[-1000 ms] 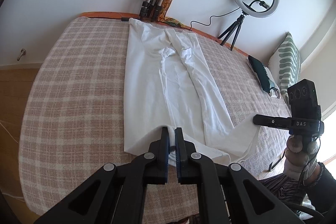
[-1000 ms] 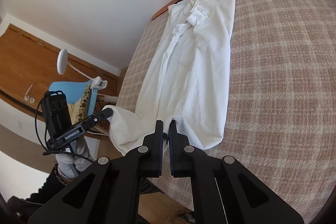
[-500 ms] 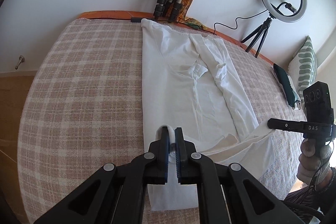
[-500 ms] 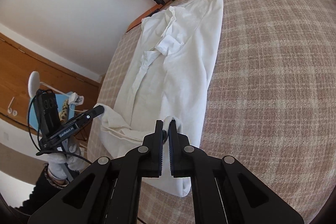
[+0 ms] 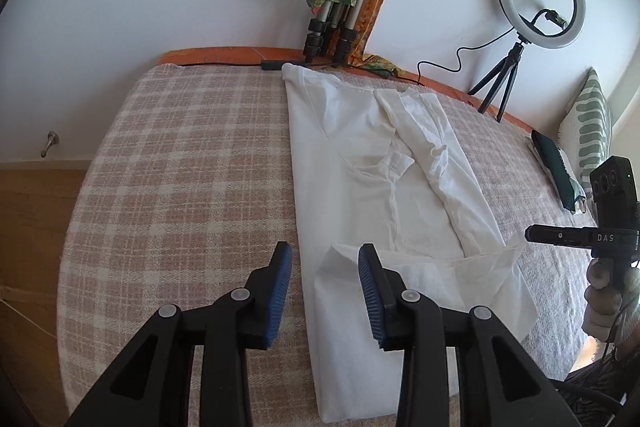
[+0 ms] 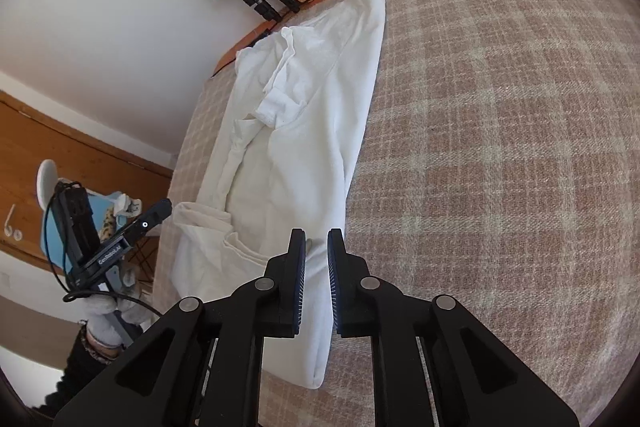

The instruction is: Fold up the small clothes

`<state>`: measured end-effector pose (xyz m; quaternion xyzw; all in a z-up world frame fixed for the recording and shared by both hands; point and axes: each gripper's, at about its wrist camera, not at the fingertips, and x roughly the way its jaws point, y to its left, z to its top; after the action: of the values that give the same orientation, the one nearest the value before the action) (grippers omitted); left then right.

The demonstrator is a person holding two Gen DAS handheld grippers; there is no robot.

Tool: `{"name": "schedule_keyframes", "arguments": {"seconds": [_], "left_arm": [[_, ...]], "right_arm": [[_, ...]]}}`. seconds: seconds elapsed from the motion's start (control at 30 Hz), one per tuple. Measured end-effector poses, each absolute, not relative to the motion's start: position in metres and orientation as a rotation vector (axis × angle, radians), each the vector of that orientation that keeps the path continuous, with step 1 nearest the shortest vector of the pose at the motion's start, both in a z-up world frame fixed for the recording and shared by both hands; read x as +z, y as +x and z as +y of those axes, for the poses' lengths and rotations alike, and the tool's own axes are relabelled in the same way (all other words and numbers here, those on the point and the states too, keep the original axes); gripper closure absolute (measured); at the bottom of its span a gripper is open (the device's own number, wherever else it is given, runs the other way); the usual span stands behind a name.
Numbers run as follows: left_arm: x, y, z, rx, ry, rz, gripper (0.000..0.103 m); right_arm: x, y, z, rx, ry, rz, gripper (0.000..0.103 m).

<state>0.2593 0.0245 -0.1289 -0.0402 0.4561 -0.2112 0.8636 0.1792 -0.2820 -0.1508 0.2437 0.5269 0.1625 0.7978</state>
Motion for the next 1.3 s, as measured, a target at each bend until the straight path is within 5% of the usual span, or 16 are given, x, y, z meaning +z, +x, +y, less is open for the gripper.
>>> {"name": "schedule_keyframes", "arguments": {"seconds": [0.43, 0.53, 0.9, 1.0, 1.3], "left_arm": [[-0.167, 0.257, 0.001, -0.493, 0.031, 1.024, 0.070], [-0.167, 0.255, -0.003, -0.496, 0.049, 1.011, 0.071], [-0.170, 0.258, 0.000, -0.479, 0.028, 1.013, 0.094], [-0.169, 0.256, -0.001, -0.474, 0.039, 1.003, 0.100], [-0.158, 0.251, 0.008, -0.444, 0.003, 0.969, 0.103]], "right_arm": [[-0.164, 0.171, -0.239, 0.381, 0.219, 1.141, 0.090], [-0.165, 0.176, -0.234, 0.383, 0.198, 1.142, 0.084], [-0.168, 0.176, -0.233, 0.365, 0.198, 1.136, 0.084], [-0.166, 0.174, -0.227, 0.378, 0.184, 1.121, 0.097], [-0.151, 0.165, -0.240, 0.333, 0.214, 1.051, 0.102]]}}
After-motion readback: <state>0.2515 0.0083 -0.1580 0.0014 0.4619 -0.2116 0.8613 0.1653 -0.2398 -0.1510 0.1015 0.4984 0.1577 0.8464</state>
